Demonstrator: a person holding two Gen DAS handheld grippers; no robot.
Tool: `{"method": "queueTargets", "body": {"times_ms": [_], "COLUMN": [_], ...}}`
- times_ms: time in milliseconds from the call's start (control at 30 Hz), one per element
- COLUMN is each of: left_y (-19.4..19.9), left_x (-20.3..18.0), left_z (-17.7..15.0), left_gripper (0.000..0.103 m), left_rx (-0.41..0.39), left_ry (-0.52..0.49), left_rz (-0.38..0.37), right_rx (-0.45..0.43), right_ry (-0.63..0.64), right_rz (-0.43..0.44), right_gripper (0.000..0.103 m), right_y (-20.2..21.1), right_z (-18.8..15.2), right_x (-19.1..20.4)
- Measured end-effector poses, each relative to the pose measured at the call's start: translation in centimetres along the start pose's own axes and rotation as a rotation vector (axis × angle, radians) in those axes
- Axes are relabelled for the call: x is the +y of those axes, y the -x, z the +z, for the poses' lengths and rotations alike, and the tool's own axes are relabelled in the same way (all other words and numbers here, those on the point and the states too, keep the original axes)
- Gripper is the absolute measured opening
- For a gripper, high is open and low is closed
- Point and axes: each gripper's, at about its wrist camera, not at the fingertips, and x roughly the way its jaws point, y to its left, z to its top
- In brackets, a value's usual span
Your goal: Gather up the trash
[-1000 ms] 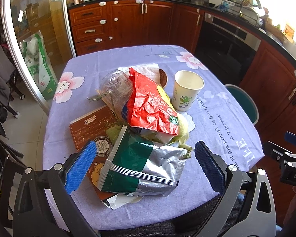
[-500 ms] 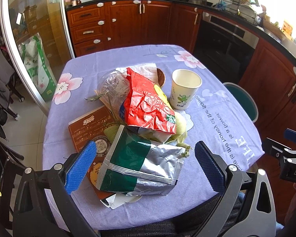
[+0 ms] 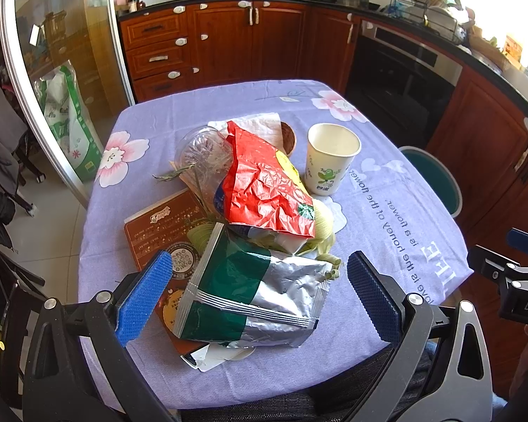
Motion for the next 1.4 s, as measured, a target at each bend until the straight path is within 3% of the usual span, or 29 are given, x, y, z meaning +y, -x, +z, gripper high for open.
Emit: {"method": "queueTargets", "body": {"times_ms": [1167, 1400], "left_y": [0.0, -1.8], "left_x": [-0.2, 3.6], "left_z": [0.0, 0.0], "left_gripper": [0.100, 0.100], "left_rx": [-0.007, 0.008], "left_ry": [-0.014, -0.072], "left_rz": [0.010, 0.013], "right_rx": [0.002, -0.047], "right_ry": [-0.004, 0.016], "right_rz": [-0.001, 0.034], "right_gripper": [0.097, 0.097], "right_y": [-0.1, -0.2], "right_z": [0.0, 0.1], "right_x": [-0.2, -0.1]}}
